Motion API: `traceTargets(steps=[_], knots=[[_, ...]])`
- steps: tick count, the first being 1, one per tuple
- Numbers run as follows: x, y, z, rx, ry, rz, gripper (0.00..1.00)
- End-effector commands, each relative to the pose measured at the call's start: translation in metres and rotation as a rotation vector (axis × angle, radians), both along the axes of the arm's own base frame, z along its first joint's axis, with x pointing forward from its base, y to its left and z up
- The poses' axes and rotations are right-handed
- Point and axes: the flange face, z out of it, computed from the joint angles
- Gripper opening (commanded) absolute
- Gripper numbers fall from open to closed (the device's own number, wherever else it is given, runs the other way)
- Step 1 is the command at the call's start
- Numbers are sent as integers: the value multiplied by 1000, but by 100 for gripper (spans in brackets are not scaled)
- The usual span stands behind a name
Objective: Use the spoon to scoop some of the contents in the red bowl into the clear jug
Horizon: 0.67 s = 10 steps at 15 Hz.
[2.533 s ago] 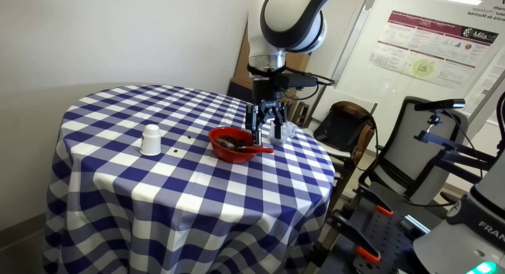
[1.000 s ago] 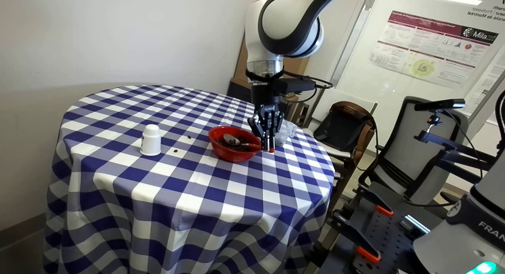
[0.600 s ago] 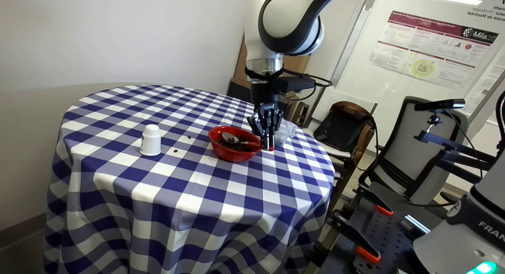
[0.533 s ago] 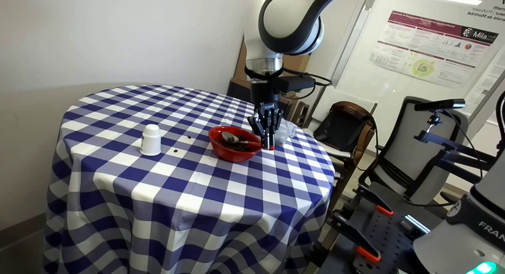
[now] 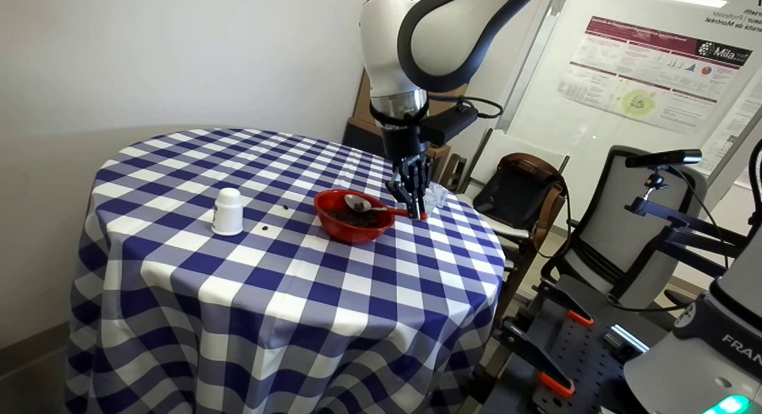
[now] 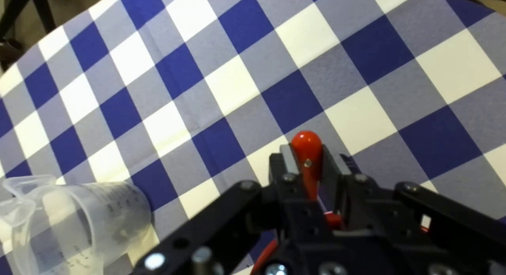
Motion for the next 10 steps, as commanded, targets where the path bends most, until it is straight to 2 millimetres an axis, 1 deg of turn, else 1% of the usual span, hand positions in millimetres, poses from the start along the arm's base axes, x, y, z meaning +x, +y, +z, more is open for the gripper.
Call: traceTargets(steps=[1,10], knots=[[-7,0,9,-123,-9,49,10],[-13,15,23,-285,-46,169,10]])
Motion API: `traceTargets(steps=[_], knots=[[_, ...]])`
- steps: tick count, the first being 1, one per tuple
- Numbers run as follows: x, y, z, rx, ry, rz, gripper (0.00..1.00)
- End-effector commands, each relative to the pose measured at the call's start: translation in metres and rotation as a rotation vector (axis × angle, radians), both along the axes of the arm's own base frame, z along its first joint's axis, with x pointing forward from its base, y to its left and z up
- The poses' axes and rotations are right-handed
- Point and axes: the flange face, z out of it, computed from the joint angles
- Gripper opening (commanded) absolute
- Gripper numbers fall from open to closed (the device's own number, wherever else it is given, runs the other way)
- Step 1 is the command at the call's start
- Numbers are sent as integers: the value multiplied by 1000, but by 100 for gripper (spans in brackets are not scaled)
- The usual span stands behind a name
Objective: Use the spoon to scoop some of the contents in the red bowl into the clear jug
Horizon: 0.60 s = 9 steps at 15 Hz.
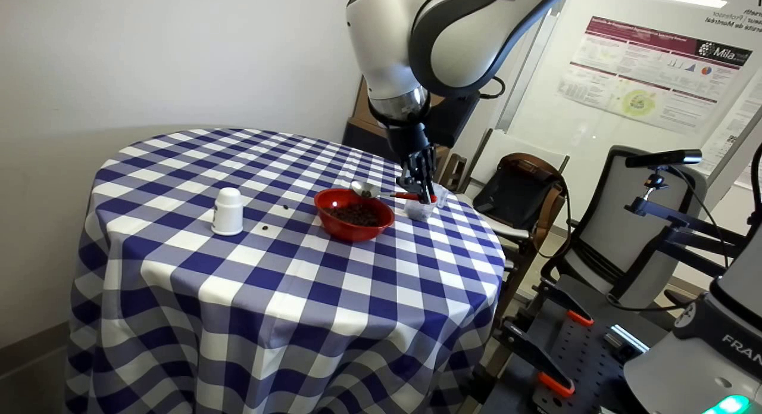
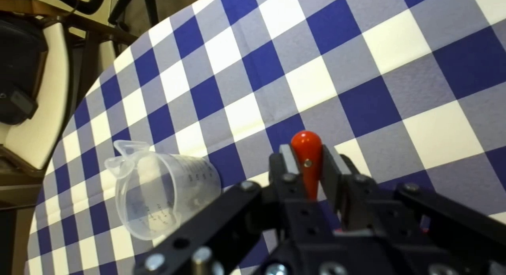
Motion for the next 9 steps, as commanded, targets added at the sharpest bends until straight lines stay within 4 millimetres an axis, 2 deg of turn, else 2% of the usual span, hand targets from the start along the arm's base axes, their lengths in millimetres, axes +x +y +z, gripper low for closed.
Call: traceTargets(steps=[1,9], knots=[[-8,7,11,-69,-23,35,10],[-22,26,9,-214,-37,144,10]])
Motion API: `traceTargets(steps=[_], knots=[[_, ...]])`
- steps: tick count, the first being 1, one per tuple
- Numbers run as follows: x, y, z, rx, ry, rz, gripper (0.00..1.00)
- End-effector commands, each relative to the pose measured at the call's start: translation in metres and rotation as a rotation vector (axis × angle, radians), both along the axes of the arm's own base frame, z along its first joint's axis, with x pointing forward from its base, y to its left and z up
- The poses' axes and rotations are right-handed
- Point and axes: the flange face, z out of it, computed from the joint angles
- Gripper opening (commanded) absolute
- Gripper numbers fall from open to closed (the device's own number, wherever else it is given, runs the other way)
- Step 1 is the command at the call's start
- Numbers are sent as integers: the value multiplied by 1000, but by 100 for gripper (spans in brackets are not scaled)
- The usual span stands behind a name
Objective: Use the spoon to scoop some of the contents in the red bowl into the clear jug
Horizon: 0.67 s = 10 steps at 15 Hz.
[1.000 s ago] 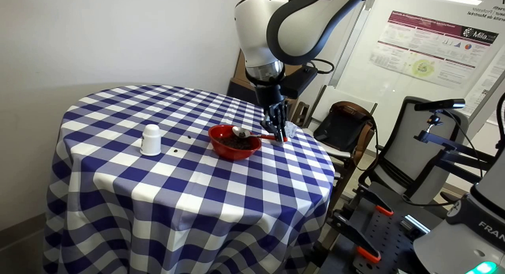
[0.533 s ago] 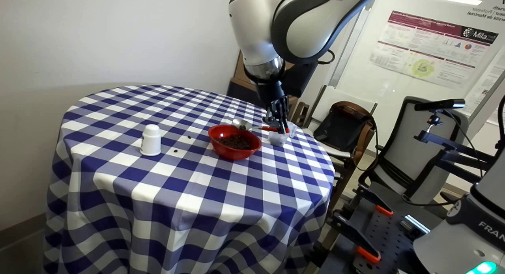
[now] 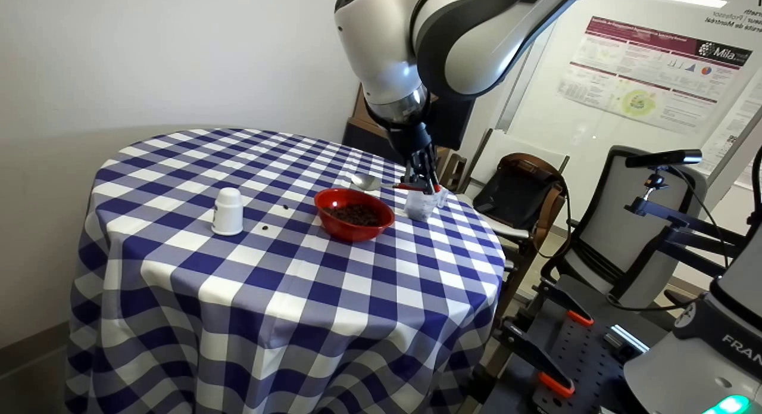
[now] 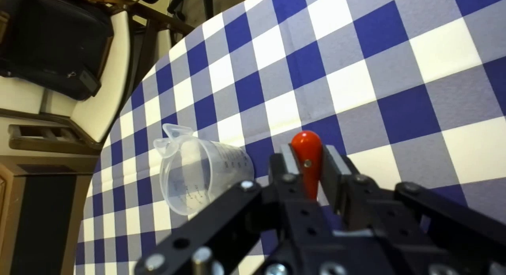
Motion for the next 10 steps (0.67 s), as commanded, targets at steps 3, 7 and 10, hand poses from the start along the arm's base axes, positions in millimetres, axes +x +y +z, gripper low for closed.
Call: traceTargets(steps=[3,7,10], knots=[[-23,19,0,-127,-27,88,10],[-37,30,-7,-204,-17,141,10],[-43,34,-14,-264,3,160,10]])
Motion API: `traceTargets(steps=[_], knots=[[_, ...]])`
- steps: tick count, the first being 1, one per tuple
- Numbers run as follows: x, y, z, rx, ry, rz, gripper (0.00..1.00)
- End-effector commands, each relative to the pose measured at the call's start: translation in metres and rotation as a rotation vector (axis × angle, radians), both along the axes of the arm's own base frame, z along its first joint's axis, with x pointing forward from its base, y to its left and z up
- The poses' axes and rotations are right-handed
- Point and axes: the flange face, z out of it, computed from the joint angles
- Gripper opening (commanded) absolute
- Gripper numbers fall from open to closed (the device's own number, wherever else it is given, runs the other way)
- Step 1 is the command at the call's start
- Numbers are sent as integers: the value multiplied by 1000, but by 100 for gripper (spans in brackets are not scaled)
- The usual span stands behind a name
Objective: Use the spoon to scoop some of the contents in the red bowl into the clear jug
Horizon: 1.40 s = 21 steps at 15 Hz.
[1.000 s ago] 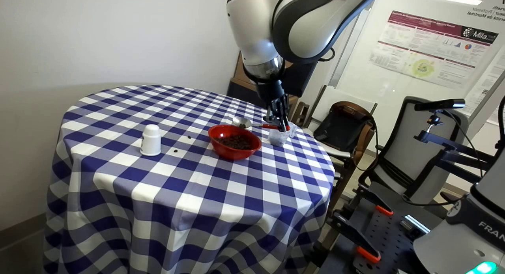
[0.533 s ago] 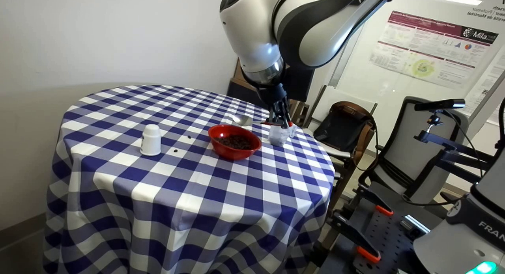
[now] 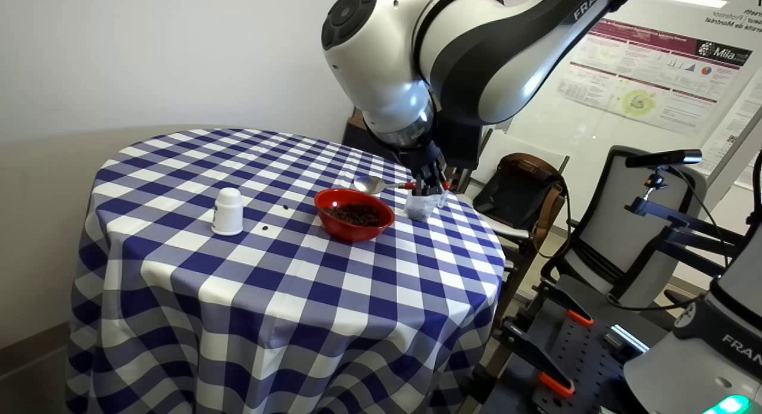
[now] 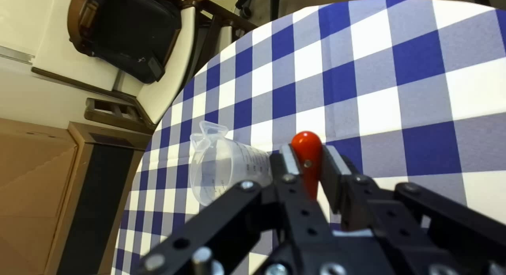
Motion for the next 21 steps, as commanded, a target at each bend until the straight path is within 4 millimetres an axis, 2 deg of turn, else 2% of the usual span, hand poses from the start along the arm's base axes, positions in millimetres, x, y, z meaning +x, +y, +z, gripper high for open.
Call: traceTargets(steps=[1,11,15,21], knots=[[-9,4,-3,-86,7,20,10],[-12,11,-30,-105,123,27,10],[-3,13,-35,-93,139,30,10],[23,18,-40,-64,165,23,10]])
